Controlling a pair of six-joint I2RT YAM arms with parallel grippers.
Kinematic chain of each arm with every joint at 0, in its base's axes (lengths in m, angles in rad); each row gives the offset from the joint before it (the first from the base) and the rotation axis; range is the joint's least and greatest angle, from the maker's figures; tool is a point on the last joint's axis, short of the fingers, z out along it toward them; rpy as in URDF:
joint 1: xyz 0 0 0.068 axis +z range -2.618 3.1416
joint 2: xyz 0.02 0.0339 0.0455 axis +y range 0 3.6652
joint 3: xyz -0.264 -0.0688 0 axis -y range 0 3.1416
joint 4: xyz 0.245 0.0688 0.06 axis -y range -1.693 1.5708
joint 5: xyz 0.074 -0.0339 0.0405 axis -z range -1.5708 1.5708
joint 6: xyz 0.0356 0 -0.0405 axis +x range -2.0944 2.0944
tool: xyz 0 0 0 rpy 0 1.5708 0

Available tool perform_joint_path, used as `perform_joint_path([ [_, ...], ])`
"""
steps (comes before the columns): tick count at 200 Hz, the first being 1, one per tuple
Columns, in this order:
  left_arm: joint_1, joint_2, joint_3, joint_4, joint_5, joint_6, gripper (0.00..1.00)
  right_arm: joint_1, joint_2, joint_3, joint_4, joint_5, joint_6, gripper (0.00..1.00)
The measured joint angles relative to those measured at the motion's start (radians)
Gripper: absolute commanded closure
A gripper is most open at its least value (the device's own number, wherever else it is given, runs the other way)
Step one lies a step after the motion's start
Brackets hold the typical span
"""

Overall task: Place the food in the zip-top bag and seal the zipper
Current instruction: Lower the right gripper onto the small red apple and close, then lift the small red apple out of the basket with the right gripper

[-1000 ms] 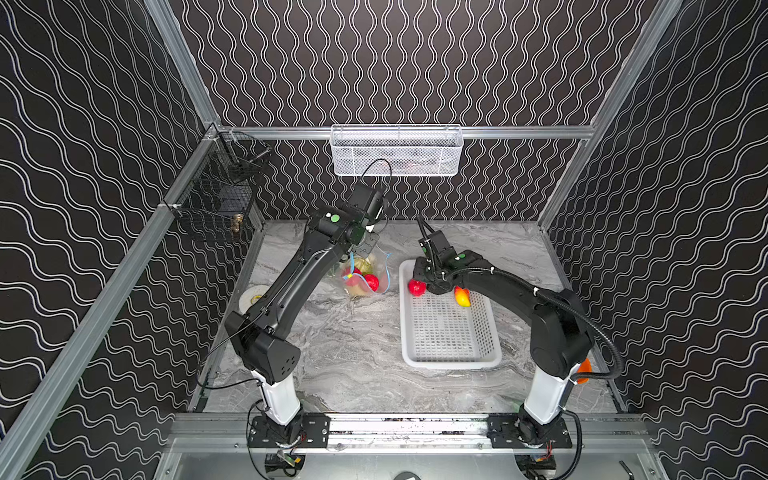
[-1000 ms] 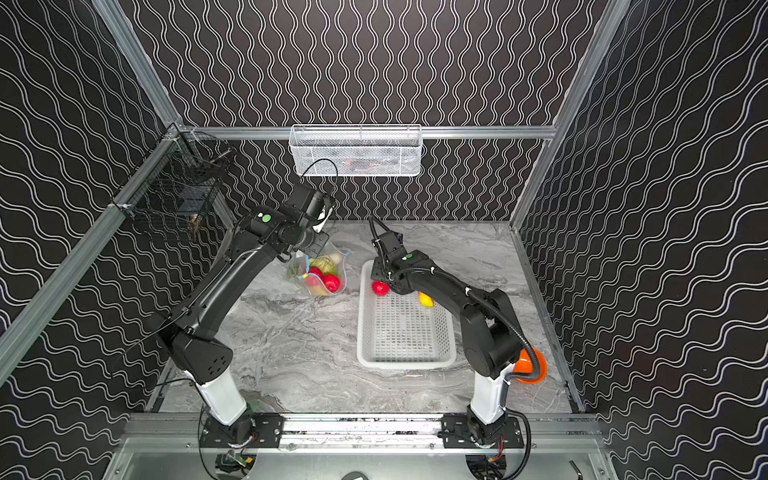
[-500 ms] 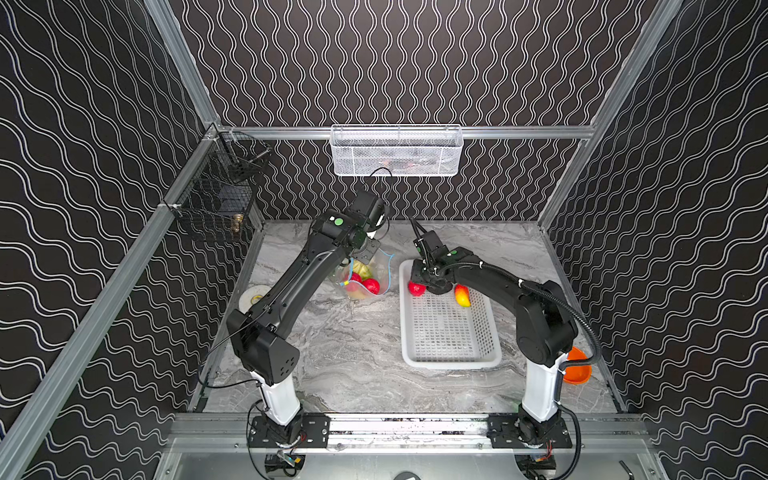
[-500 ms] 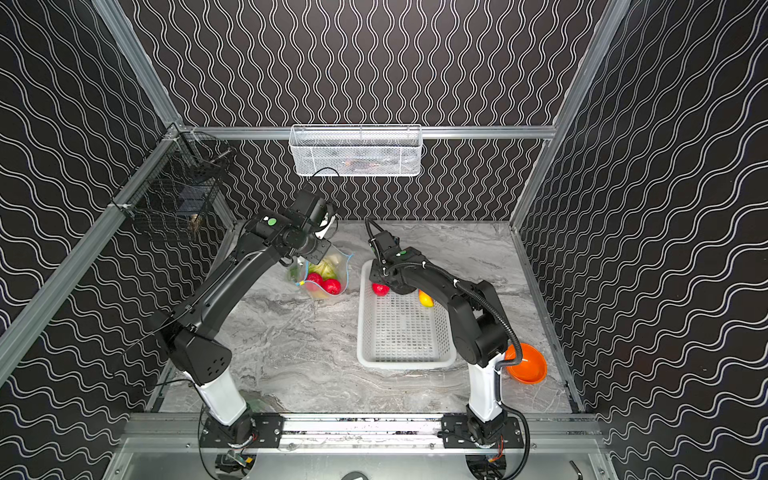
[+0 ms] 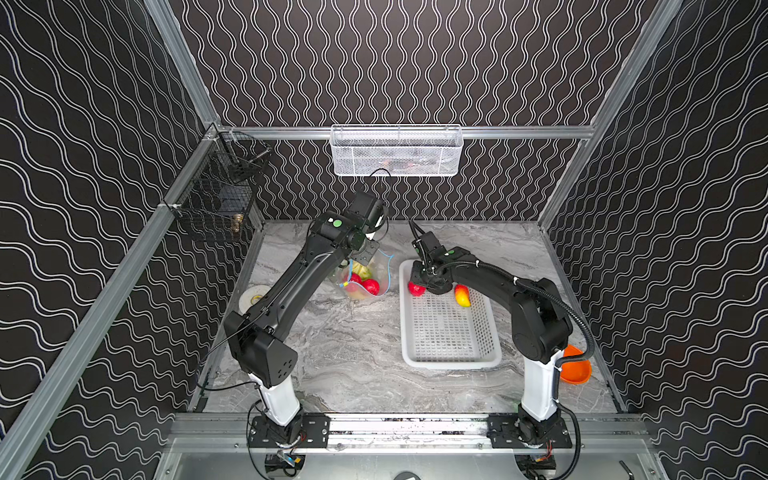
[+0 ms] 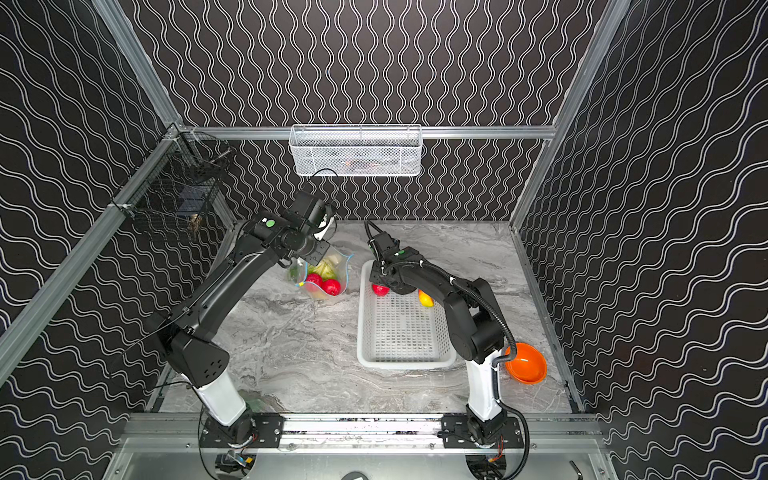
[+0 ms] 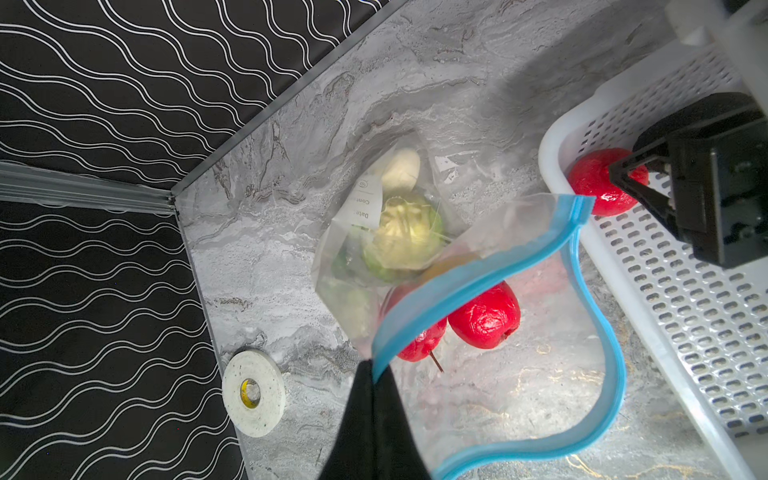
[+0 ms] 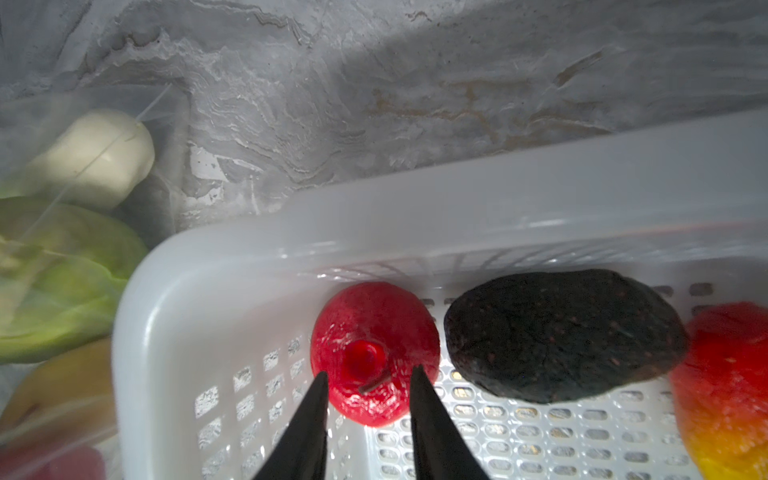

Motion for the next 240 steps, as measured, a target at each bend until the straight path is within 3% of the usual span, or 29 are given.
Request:
perform_joint_path([
  [109,0.000,-0.012,-0.020,0.014,0.000,0.000,1.00,-0.005,0.001,-0.020,0.007,0.000,0.003,0.76],
  [240,0.000,-0.006,-0.016,0.013,0.001,0.000,1.00,-0.011,0.013,-0.006,0.008,0.001,0.003,0.94],
])
